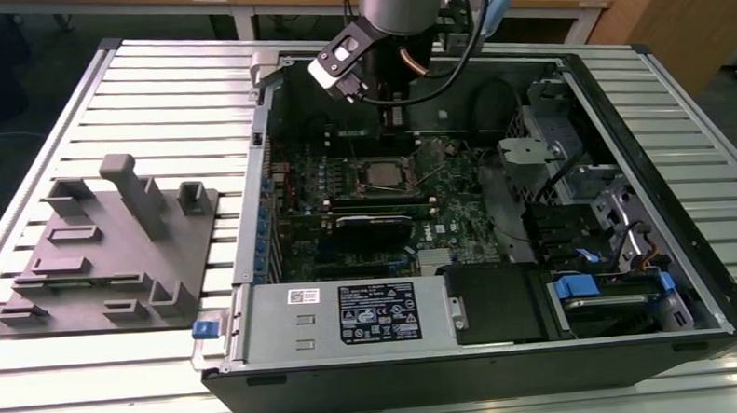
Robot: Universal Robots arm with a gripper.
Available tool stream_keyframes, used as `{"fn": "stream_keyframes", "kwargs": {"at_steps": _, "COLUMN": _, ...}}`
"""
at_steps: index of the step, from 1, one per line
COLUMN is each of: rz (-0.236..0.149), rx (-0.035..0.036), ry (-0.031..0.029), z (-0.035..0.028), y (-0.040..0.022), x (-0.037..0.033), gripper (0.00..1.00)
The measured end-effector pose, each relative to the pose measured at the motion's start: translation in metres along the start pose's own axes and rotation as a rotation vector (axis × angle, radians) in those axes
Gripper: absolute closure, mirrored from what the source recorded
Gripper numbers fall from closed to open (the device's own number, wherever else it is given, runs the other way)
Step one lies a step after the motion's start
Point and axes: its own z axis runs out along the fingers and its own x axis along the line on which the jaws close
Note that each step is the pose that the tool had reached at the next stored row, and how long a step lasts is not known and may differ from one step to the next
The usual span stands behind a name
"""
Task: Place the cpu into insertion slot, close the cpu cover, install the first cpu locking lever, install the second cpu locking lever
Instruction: 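Close the cpu cover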
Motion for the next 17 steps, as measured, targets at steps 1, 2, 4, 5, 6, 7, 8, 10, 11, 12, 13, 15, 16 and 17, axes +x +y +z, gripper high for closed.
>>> {"fn": "stream_keyframes", "kwargs": {"at_steps": 1, "rz": 0.000, "rx": 0.0000, "ry": -0.0001, "z": -0.0001, "y": 0.0000, "x": 0.0000, "gripper": 0.89}}
{"fn": "stream_keyframes", "kwargs": {"at_steps": 2, "rz": 0.000, "rx": 0.0000, "ry": 0.0000, "z": -0.0001, "y": 0.0000, "x": 0.0000, "gripper": 0.89}}
{"fn": "stream_keyframes", "kwargs": {"at_steps": 4, "rz": 0.000, "rx": 0.0003, "ry": -0.0006, "z": -0.0008, "y": 0.0000, "x": 0.0000, "gripper": 0.89}}
{"fn": "stream_keyframes", "kwargs": {"at_steps": 5, "rz": 0.000, "rx": 0.0002, "ry": -0.0005, "z": -0.0020, "y": 0.0000, "x": 0.0001, "gripper": 0.89}}
{"fn": "stream_keyframes", "kwargs": {"at_steps": 6, "rz": 0.000, "rx": 0.0001, "ry": -0.0002, "z": -0.0040, "y": 0.0001, "x": 0.0002, "gripper": 0.89}}
{"fn": "stream_keyframes", "kwargs": {"at_steps": 7, "rz": 0.000, "rx": 0.0001, "ry": -0.0003, "z": -0.0063, "y": 0.0001, "x": 0.0003, "gripper": 0.89}}
{"fn": "stream_keyframes", "kwargs": {"at_steps": 8, "rz": 0.000, "rx": 0.0000, "ry": -0.0001, "z": -0.0079, "y": 0.0001, "x": 0.0004, "gripper": 0.89}}
{"fn": "stream_keyframes", "kwargs": {"at_steps": 10, "rz": 0.000, "rx": 0.0001, "ry": -0.0002, "z": -0.0097, "y": 0.0002, "x": 0.0005, "gripper": 0.89}}
{"fn": "stream_keyframes", "kwargs": {"at_steps": 11, "rz": 0.000, "rx": 0.0000, "ry": -0.0001, "z": -0.0098, "y": 0.0002, "x": 0.0005, "gripper": 0.89}}
{"fn": "stream_keyframes", "kwargs": {"at_steps": 12, "rz": 0.000, "rx": 0.0000, "ry": 0.0000, "z": -0.0098, "y": 0.0002, "x": 0.0005, "gripper": 0.89}}
{"fn": "stream_keyframes", "kwargs": {"at_steps": 13, "rz": 0.000, "rx": -0.0001, "ry": 0.0001, "z": -0.0098, "y": 0.0002, "x": 0.0006, "gripper": 0.89}}
{"fn": "stream_keyframes", "kwargs": {"at_steps": 15, "rz": 0.000, "rx": 0.0000, "ry": 0.0000, "z": -0.0101, "y": 0.0002, "x": 0.0006, "gripper": 0.89}}
{"fn": "stream_keyframes", "kwargs": {"at_steps": 16, "rz": 0.000, "rx": 0.0000, "ry": -0.0001, "z": -0.0101, "y": 0.0002, "x": 0.0005, "gripper": 0.89}}
{"fn": "stream_keyframes", "kwargs": {"at_steps": 17, "rz": 0.000, "rx": 0.0001, "ry": -0.0001, "z": -0.0101, "y": 0.0003, "x": 0.0005, "gripper": 0.89}}
